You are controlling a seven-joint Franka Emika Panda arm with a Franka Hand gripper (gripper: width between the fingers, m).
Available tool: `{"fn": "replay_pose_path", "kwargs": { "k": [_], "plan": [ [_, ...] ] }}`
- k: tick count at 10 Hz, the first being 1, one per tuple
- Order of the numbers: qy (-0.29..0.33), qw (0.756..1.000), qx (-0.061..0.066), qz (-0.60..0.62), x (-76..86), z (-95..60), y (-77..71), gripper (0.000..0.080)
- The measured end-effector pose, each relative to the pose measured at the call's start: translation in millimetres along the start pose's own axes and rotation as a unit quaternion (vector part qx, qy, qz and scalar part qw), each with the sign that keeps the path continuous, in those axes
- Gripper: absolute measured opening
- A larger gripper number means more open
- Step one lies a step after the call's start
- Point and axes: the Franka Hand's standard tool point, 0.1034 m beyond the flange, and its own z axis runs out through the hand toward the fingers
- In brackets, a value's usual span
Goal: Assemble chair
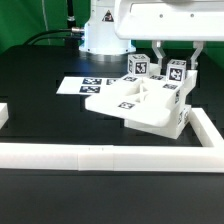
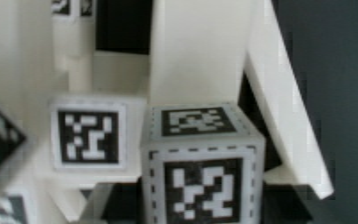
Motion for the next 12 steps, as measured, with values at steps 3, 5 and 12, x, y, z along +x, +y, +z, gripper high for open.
{"fn": "replay_pose_path", "kwargs": {
  "k": [3,5,12],
  "plan": [
    [0.002,0.995,0.001,0.097,0.4,0.0,1.0,0.0284],
    [0.0,0.989,0.0,0.147,-0.4,-0.2,1.3,0.0284],
    [-0.025,0.98,0.022,0.198,-1.9,-57.4,-21.7,0.0647]
  ]
}}
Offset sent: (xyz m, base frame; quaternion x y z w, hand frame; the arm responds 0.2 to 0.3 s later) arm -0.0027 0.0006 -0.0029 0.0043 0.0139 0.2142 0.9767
